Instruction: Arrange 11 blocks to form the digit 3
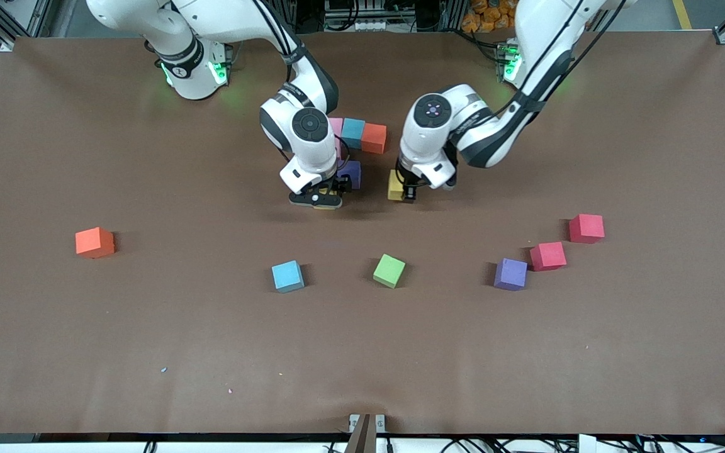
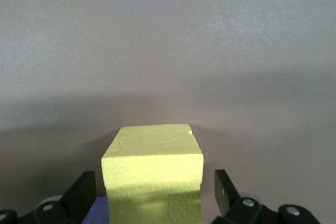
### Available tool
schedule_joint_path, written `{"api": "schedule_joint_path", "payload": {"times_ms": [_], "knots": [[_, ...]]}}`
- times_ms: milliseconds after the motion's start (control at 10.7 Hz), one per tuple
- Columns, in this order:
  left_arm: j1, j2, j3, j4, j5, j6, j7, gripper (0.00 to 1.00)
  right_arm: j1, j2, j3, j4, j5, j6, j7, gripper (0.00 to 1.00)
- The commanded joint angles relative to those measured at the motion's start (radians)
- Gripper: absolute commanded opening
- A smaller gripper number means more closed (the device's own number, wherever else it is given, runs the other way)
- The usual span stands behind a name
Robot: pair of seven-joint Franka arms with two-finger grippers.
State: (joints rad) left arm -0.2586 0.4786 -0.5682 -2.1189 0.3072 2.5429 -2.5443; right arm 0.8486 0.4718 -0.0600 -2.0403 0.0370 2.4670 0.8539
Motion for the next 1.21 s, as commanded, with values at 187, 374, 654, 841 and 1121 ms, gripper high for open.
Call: {"api": "schedule_joint_path", "payload": {"times_ms": [187, 374, 654, 841, 1121], "knots": [[-0.086, 0.075, 0.011, 0.063, -0.002, -0.004, -0.122, 0.02, -0.003, -0.024, -0.009, 0.027, -0.097, 0.007, 0.028, 1.0], [-0.112, 0.107, 0.011, 0.103, 0.003, -0.033, -0.149, 0.02, -0.011, -0.022, -0.026, 0.063, -0.132, 0.007, 0.028, 1.0], [-0.131, 0.139, 0.022, 0.131, 0.007, -0.033, -0.154, 0.02, -0.042, -0.01, -0.066, 0.113, -0.261, 0.024, 0.027, 1.0], [-0.155, 0.147, 0.042, 0.135, 0.01, -0.035, -0.154, 0.02, -0.092, -0.002, -0.067, 0.129, -0.322, 0.094, 0.005, 1.0], [-0.208, 0.149, 0.086, 0.137, 0.01, -0.036, -0.154, 0.02, -0.167, 0.085, -0.067, 0.239, -0.368, 0.121, -0.115, 1.0]]}}
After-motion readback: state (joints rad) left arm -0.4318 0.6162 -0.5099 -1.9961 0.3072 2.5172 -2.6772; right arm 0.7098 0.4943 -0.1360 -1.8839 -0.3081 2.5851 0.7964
